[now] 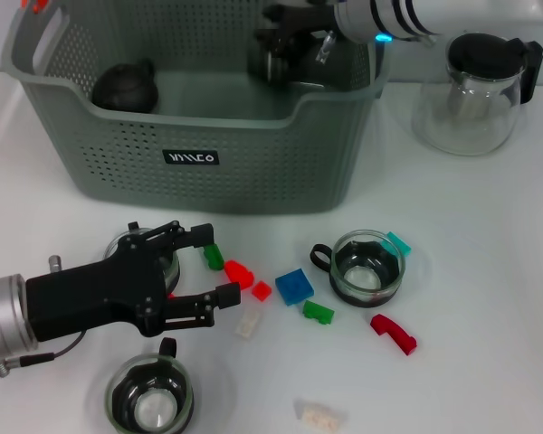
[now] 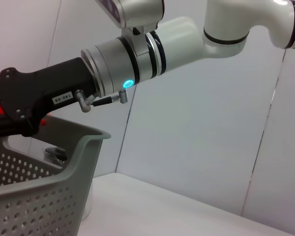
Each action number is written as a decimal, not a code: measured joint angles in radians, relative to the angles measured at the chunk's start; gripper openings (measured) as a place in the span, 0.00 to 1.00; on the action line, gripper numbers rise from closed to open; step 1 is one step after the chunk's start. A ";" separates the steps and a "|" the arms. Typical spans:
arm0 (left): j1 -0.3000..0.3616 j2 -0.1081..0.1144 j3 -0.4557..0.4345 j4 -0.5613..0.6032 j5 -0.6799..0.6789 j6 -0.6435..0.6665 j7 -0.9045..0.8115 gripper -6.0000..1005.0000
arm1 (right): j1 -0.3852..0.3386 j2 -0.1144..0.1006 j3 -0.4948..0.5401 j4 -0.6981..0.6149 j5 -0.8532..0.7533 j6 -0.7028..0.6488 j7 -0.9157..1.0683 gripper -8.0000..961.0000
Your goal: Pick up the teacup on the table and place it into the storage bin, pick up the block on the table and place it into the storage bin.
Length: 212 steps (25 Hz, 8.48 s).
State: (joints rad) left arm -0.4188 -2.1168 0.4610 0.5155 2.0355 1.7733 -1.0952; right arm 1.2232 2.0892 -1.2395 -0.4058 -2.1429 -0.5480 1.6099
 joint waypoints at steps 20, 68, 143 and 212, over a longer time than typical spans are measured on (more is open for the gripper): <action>0.001 0.002 -0.009 0.000 0.000 0.008 -0.001 0.89 | -0.295 0.006 -0.032 -0.620 -0.059 -0.282 0.347 0.70; 0.014 -0.003 -0.009 -0.002 0.000 0.011 0.011 0.89 | -0.451 0.012 -0.342 -0.688 -0.375 -0.874 0.474 0.89; 0.024 -0.005 -0.009 -0.002 -0.030 0.013 0.010 0.88 | 0.027 -0.028 0.145 -0.176 -0.076 -0.211 0.133 0.07; 0.037 0.031 -0.014 0.172 0.028 0.172 -0.076 0.87 | -0.599 0.000 0.148 -0.926 0.390 -1.005 0.186 0.80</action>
State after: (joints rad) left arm -0.3821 -2.0855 0.4467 0.6870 2.0637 1.9448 -1.1713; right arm 0.6243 2.0891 -1.0919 -1.3321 -1.7529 -1.5529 1.7959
